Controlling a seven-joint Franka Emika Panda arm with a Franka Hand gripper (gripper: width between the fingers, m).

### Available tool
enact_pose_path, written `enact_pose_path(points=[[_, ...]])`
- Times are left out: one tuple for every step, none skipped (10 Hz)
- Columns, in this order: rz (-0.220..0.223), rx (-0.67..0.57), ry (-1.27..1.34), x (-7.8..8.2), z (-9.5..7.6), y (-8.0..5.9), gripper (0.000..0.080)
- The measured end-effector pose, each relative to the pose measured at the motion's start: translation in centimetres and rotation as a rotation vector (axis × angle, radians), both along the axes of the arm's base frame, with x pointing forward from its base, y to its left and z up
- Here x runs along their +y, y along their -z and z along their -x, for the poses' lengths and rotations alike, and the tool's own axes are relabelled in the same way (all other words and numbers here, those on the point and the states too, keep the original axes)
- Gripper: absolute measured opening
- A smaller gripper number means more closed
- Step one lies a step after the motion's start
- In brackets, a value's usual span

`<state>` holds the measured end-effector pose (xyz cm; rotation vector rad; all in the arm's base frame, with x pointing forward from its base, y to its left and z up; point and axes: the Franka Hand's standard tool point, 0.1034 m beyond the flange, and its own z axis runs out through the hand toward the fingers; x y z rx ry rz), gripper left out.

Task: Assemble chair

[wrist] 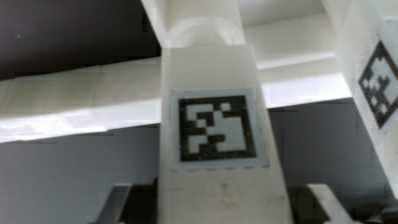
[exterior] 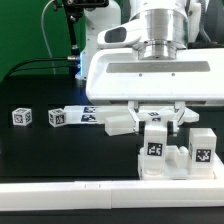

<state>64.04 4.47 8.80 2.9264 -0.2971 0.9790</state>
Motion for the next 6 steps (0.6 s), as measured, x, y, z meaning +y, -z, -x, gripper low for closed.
enact_pose_path(points=[[0.001, 0.011, -0.003, 0.0, 0.1, 0.1, 0.0358], [-0.007, 0.049, -0.001, -0.2, 0.0, 0.1, 0.0493], [-0.026, 0.080, 0.011, -0.7, -0.5, -0.6, 0.0615], [-0.062, 0.183, 0.019, -0.6, -0.7, -0.6, 0.0639], [-0.086, 0.264, 0.024, -0.6, -1.0, -0.7, 0.0639], [-0.115, 0.374, 0.032, -0.6, -1.1, -0.7, 0.0648]])
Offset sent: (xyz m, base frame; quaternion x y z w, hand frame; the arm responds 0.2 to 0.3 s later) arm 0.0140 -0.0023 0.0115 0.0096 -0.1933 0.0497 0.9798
